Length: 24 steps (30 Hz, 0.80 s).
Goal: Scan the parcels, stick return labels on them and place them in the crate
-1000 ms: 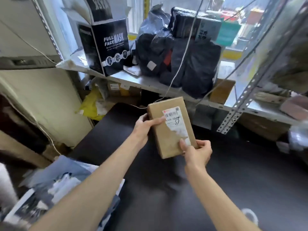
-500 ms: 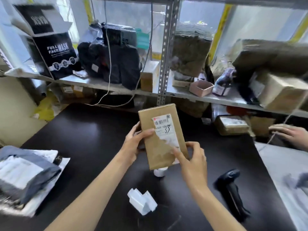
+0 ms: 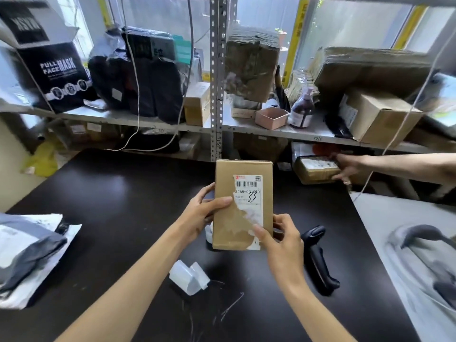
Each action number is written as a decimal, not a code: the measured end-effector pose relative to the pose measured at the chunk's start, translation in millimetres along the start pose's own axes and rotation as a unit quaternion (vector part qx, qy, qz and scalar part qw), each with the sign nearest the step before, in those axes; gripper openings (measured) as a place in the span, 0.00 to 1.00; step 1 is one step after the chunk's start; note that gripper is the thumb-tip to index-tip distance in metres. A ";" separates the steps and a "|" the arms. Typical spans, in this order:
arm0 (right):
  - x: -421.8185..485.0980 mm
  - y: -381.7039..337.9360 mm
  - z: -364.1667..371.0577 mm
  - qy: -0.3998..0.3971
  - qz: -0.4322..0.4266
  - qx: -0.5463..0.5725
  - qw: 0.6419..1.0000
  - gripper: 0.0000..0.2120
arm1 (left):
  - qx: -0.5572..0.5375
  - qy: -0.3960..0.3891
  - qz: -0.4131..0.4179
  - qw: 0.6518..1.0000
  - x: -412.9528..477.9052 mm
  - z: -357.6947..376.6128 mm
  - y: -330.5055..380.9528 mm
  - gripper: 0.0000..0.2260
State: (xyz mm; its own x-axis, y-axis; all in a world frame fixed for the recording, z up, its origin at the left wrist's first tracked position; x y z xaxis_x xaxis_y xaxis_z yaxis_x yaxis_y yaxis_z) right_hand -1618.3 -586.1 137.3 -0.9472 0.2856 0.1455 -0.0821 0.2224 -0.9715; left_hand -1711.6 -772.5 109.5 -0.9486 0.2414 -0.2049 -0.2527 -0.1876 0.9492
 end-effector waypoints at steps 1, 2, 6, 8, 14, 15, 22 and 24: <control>-0.3 1.6 -1.9 -0.001 0.001 -0.003 1.000 0.09 | -0.001 -0.002 -0.001 1.000 -0.1 1.1 -2.9 0.45; -0.4 3.2 -3.4 -0.001 0.001 -0.006 1.000 0.09 | -0.002 -0.004 -0.002 1.000 -0.1 1.7 -5.7 0.45; -1.7 9.9 -5.2 -0.003 0.004 -0.010 1.000 0.09 | 0.004 -0.008 -0.004 1.000 0.0 3.2 -11.9 0.44; -1.2 13.2 -4.0 -0.006 0.007 -0.016 1.000 0.10 | 0.006 0.001 -0.003 1.000 -0.4 0.3 -12.9 0.45; 10.0 22.1 -8.5 -0.047 0.035 -0.052 0.997 0.09 | 0.016 0.021 -0.020 0.999 -8.6 -11.3 -26.0 0.42; 14.6 26.8 -13.5 -0.043 0.037 -0.063 0.996 0.10 | 0.017 0.025 -0.024 0.999 -10.2 -12.6 -29.7 0.43; 55.3 103.2 -71.1 0.056 0.102 -0.392 0.912 0.26 | 0.011 0.029 -0.059 0.998 -19.0 -15.5 -56.6 0.41; 58.5 126.1 -83.9 0.074 0.152 -0.446 0.879 0.37 | 0.009 0.032 -0.068 0.997 -19.9 -17.7 -61.6 0.40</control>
State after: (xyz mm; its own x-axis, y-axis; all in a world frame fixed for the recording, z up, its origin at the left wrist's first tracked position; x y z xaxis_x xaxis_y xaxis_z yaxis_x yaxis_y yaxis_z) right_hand -1658.0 -463.1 39.0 -0.8276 0.5613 -0.0083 0.5052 0.7383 -0.4468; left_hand -1680.5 -782.7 50.9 -0.9163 0.2016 -0.3459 -0.3765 -0.1400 0.9158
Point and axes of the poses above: each hand's wrist, its own x-axis towards the middle knuckle, its own z-axis out of the palm, y = z × x, the point moved 8 cm from there along x, towards the middle knuckle
